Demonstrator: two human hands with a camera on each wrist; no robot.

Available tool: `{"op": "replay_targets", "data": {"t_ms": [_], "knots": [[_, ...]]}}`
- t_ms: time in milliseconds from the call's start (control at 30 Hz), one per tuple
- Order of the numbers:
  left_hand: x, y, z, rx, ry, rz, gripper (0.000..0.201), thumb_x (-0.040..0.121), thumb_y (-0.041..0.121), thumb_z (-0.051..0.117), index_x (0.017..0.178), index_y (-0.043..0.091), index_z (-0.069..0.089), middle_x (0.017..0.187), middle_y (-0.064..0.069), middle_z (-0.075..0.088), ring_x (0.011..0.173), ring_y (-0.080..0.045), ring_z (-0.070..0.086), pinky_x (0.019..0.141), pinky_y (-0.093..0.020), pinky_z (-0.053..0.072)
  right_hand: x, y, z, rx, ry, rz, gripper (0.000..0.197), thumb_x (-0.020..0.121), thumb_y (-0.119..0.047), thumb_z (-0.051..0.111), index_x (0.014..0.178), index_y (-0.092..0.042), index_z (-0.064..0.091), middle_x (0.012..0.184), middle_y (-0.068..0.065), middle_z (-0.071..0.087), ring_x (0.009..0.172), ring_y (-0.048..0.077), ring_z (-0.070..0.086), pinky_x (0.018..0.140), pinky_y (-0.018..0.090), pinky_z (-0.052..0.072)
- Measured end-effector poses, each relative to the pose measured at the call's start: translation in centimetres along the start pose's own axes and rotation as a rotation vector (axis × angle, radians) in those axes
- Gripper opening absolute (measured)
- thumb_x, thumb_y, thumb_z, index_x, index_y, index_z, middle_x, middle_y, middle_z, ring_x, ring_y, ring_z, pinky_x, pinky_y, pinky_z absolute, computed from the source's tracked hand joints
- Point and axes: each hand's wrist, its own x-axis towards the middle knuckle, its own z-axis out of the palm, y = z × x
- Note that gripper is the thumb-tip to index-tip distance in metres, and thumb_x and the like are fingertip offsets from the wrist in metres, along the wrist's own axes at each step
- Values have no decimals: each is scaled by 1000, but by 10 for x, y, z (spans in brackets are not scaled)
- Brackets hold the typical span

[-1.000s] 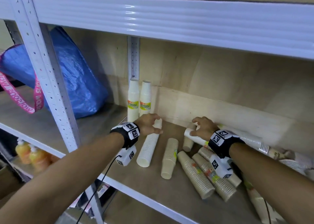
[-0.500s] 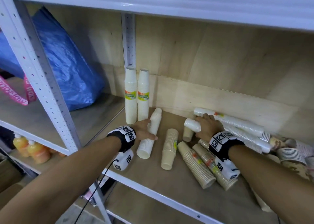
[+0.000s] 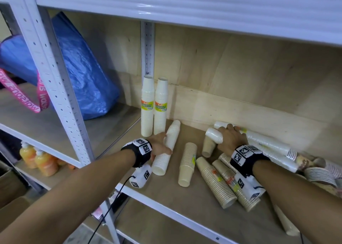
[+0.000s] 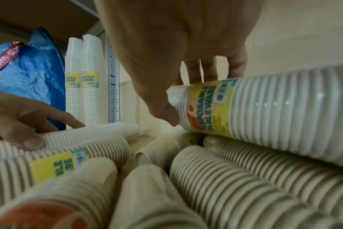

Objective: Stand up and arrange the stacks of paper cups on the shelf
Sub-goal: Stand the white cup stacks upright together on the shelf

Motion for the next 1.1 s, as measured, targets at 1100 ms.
{"op": "replay_targets", "data": {"t_ms": [1100], "knots": [[-65,12,-54,-166,386,220,93,66,18,82,141,25,28,129,0,55,117,-24,53,100,-49,46,-9,-131,-121,1093,182,-101,41,71,-18,72,103,-14,47,105,4,58,87,17,58,59,25,42]]}}
